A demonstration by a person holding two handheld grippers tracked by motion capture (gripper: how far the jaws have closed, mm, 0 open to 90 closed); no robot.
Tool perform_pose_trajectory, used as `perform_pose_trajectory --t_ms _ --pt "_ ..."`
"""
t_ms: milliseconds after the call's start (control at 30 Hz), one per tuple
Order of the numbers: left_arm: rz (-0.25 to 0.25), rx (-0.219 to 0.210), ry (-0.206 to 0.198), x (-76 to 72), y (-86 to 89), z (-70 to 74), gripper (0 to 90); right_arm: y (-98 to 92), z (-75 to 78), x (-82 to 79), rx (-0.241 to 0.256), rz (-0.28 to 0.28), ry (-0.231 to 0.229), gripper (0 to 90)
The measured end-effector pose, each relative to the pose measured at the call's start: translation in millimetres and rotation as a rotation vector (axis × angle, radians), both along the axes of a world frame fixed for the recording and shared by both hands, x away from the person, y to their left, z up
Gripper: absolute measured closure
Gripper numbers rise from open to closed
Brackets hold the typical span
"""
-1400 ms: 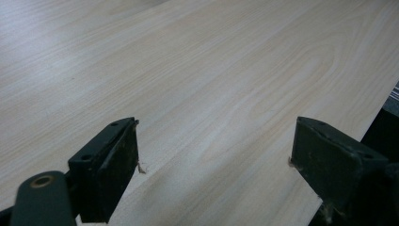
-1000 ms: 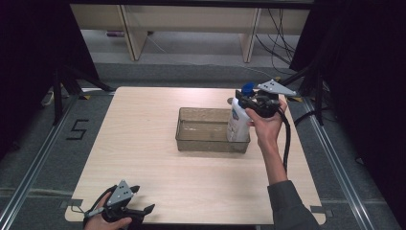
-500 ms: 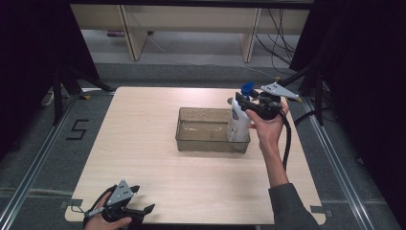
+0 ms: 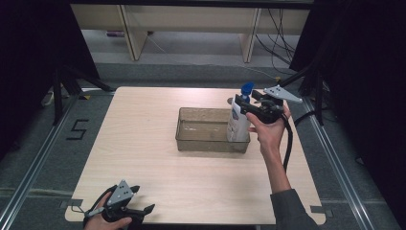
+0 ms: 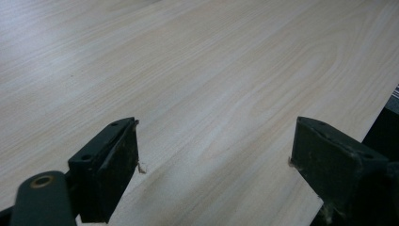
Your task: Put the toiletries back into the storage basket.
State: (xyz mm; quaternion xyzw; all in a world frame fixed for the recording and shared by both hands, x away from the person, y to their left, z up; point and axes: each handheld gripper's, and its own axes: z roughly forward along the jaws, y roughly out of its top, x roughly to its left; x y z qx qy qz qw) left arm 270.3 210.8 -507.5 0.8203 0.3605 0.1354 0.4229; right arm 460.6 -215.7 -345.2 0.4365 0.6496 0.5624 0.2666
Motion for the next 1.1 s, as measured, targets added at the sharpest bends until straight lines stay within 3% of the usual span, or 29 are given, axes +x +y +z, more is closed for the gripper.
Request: perform_pose_trajectory --t_ms 267,300,333,467,533,600,633,700,1100 --pt "0.001 0.002 -0.002 0.1 0.0 -0.2 14.9 -3.3 -1.1 -6.8 -0.017 -0.013 -0.012 29.4" --pt "-0.003 0.017 -0.004 0.7 1.0 0.1 14.9 -3.6 -0.8 -8.1 -0.011 -0.01 -0.011 29.6" --pt "0.001 0.0 -0.001 0.1 0.2 0.0 14.9 -4.3 -0.4 -9.7 -0.004 -0.013 -0.015 30.0" --pt "-0.003 0.02 -0.005 0.9 1.4 0.2 14.9 -7.7 -1.0 -15.5 -0.011 -0.019 -0.032 30.0" --pt "-0.01 0.035 -0.003 1.0 2.2 0.9 14.9 -10.3 -1.7 -18.6 -0.007 -0.024 -0.032 30.0" --pt "-0.001 0.013 -0.005 0.6 0.9 0.1 14.9 -11.5 -3.2 -21.3 0.018 -0.019 -0.031 30.0" --pt "-0.01 0.035 -0.004 1.2 2.6 0.8 14.9 -12.0 -4.1 -23.0 0.022 -0.027 -0.024 30.0" --pt "-0.007 0.041 -0.004 1.3 2.7 1.0 14.9 -12.2 -6.1 -25.6 0.03 -0.026 -0.032 30.0" --pt "-0.01 0.037 -0.004 0.9 2.7 1.4 14.9 -16.7 -10.1 -36.1 0.037 -0.032 -0.036 28.6"
